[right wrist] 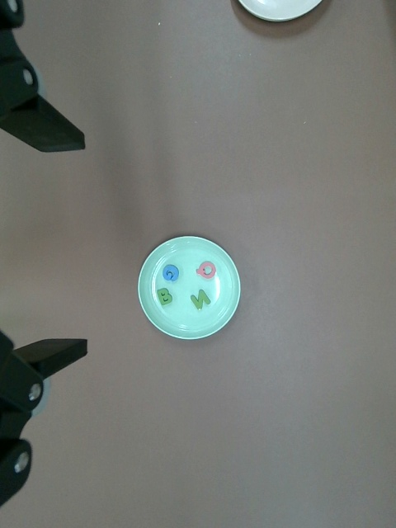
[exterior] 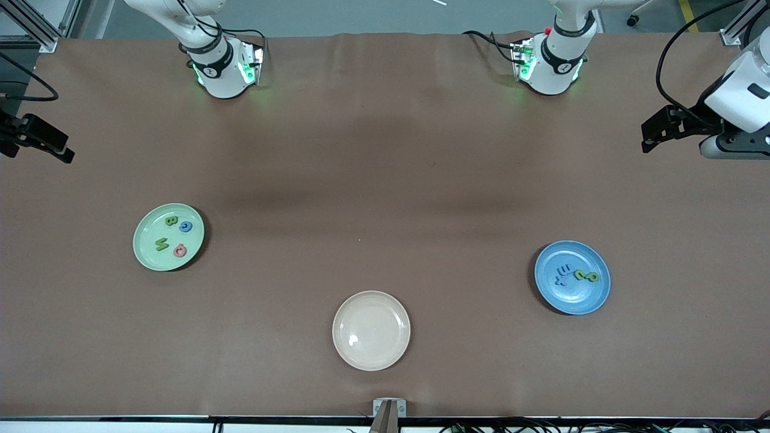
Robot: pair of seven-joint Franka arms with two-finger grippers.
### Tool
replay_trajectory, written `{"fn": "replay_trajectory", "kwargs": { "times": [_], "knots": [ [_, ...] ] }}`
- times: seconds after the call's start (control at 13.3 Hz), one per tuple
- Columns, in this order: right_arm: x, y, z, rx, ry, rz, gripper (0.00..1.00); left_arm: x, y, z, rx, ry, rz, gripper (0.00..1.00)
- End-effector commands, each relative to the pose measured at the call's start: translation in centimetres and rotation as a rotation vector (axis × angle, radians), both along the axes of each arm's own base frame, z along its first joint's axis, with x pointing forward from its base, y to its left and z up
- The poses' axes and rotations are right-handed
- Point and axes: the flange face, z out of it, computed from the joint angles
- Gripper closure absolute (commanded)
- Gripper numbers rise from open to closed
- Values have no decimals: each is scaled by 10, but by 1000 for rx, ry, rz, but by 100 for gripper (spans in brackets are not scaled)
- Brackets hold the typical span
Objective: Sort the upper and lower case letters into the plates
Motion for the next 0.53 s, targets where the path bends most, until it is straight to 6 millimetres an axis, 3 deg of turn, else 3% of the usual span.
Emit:
{"fn": "replay_trajectory", "kwargs": {
  "times": [0.0,0.45],
  "knots": [
    [3,-1,4,14,-5,7,0,-7,1,4,-12,-5,-13,0],
    [3,-1,4,14,-5,7,0,-6,0,2,-14,0,-6,0]
  ]
}}
